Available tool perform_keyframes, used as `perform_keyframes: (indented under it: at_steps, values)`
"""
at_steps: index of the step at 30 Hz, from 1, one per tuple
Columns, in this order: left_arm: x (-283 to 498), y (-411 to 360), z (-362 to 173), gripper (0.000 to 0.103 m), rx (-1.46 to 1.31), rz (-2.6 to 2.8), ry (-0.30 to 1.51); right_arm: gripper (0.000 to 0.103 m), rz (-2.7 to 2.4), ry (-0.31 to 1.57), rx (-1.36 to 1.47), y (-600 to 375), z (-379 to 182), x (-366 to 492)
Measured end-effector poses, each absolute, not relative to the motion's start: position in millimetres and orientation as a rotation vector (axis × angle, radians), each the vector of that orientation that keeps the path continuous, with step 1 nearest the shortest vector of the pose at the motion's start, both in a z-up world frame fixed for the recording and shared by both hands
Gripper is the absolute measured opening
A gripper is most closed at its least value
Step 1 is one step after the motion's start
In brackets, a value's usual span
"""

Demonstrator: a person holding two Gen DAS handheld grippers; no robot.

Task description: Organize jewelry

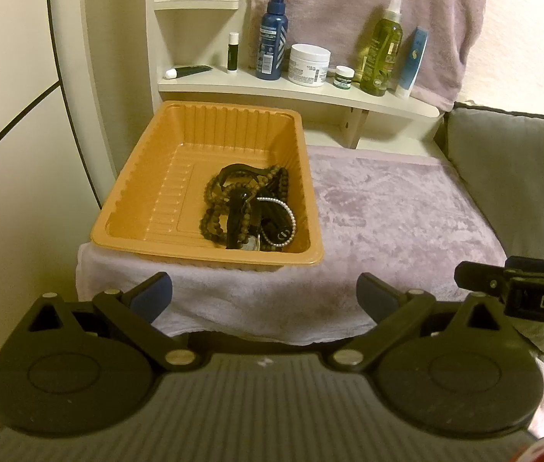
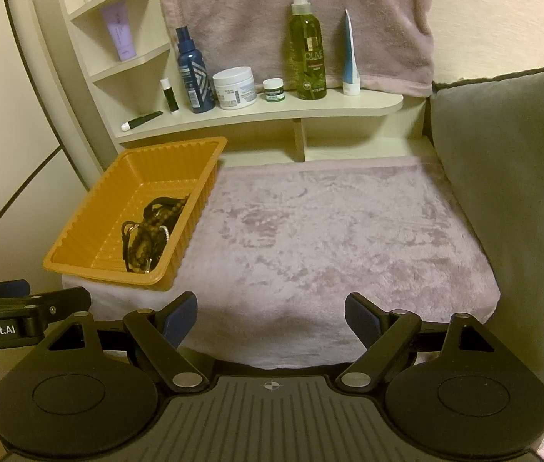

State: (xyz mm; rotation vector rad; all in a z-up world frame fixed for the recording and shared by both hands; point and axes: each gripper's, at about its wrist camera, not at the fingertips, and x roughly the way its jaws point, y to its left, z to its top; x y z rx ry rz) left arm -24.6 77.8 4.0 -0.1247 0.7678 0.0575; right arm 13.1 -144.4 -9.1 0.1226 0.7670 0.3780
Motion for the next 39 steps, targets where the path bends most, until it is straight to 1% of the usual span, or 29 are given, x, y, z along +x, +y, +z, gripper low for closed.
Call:
perform_keyframes:
  at_steps: [39]
  values:
    - [-27.6, 73.7, 6.7, 0.101, -0.114, 0.042, 0.751, 0.084, 0.380, 0.766, 0.123, -144.7, -9.0, 13.2]
